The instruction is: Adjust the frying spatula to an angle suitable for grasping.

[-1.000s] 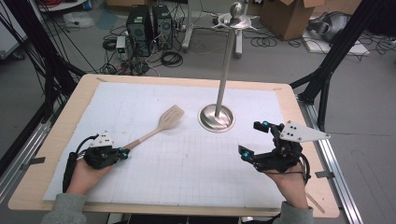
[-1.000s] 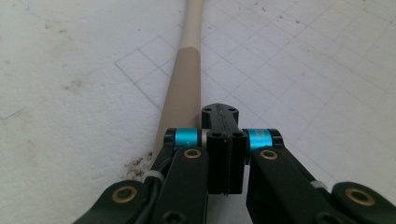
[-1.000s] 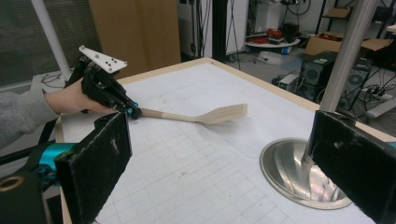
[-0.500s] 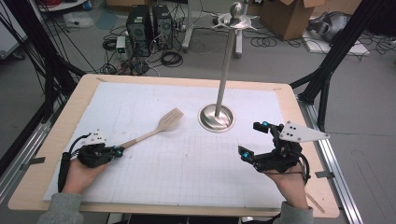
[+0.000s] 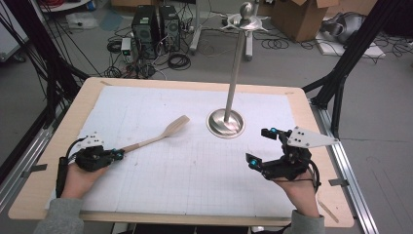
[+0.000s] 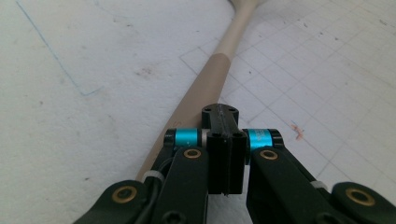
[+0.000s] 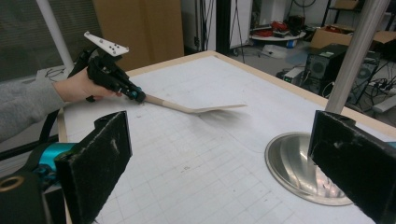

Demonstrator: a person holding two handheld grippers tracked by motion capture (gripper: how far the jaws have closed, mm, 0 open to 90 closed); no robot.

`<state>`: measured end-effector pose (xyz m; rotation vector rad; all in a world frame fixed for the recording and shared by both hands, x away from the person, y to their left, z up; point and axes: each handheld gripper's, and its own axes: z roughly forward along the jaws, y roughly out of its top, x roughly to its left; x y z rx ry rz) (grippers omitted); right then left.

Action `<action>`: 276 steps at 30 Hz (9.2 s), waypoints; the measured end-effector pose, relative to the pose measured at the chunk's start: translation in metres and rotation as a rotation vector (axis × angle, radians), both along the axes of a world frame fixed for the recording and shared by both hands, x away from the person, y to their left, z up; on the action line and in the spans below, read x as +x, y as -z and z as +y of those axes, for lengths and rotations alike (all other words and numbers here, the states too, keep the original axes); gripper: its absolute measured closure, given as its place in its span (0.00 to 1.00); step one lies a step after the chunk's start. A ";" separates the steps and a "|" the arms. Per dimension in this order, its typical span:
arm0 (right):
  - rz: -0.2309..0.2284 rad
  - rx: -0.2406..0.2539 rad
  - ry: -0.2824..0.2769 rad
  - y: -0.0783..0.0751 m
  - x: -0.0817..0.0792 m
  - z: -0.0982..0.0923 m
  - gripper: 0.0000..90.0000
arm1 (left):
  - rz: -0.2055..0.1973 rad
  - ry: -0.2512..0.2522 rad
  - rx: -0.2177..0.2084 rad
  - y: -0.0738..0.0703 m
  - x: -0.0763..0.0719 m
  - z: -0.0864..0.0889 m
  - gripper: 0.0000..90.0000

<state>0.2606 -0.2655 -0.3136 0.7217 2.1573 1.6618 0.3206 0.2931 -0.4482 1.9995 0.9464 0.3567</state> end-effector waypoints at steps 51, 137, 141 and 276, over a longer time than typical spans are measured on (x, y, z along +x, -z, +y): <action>0.012 0.001 0.011 0.002 -0.012 -0.006 0.06 | -0.018 -0.046 -0.087 -0.031 0.051 -0.054 1.00; 0.030 -0.006 0.016 0.008 -0.019 -0.007 0.06 | 0.175 0.108 -0.016 -0.002 0.051 -0.105 1.00; 0.029 -0.006 0.012 0.008 -0.019 -0.007 0.06 | 0.179 0.112 0.001 -0.004 0.050 -0.106 1.00; 0.024 0.003 -0.013 0.008 -0.011 -0.007 0.06 | 0.193 -0.013 0.066 -0.011 0.086 -0.106 1.00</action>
